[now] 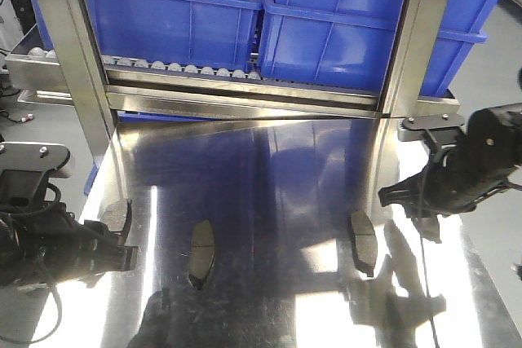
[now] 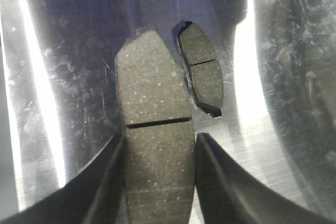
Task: Move and align brake pads A on conveyor
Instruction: 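Close the right gripper on the brake pad and lift it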
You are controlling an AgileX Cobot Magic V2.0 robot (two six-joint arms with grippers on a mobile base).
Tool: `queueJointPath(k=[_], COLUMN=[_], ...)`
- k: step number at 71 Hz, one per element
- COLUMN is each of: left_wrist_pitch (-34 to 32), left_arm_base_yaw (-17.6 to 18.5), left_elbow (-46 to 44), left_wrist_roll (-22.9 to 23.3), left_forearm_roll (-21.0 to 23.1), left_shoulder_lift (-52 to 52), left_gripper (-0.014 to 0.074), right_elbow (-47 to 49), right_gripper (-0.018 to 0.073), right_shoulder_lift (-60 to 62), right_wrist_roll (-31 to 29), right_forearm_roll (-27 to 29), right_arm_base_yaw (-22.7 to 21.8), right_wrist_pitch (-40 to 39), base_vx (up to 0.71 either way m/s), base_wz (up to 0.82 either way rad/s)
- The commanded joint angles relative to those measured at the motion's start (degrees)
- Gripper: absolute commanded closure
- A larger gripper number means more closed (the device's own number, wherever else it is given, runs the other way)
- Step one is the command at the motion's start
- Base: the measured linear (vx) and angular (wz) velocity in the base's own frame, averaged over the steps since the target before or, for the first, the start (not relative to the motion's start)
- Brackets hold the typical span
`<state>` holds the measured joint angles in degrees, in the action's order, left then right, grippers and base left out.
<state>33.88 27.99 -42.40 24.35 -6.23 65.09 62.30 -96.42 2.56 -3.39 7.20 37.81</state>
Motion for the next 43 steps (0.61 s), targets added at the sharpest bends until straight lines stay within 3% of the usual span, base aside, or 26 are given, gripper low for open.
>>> queueJointPath(k=[1, 43], left_wrist_pitch=[-4.0, -4.0], left_arm_base_yaw=[0.2, 0.2], left_elbow=[-1.4, -1.4], left_wrist_roll=[0.4, 0.4], left_forearm_roll=[-0.3, -0.3], left_shoulder_lift=[-1.4, -1.4], left_gripper=[0.0478, 0.0478], right_elbow=[-0.9, -14.3], right_gripper=[0.0487, 0.0487], right_shoulder_lift=[6.6, 28.2], right_wrist_roll=[-0.5, -0.5], right_forearm_roll=[-0.7, -0.6], right_arm_base_yaw=[0.0, 0.0], right_wrist_pitch=[-4.4, -3.0], base_vx=[0.00, 0.00], base_wz=[0.00, 0.00])
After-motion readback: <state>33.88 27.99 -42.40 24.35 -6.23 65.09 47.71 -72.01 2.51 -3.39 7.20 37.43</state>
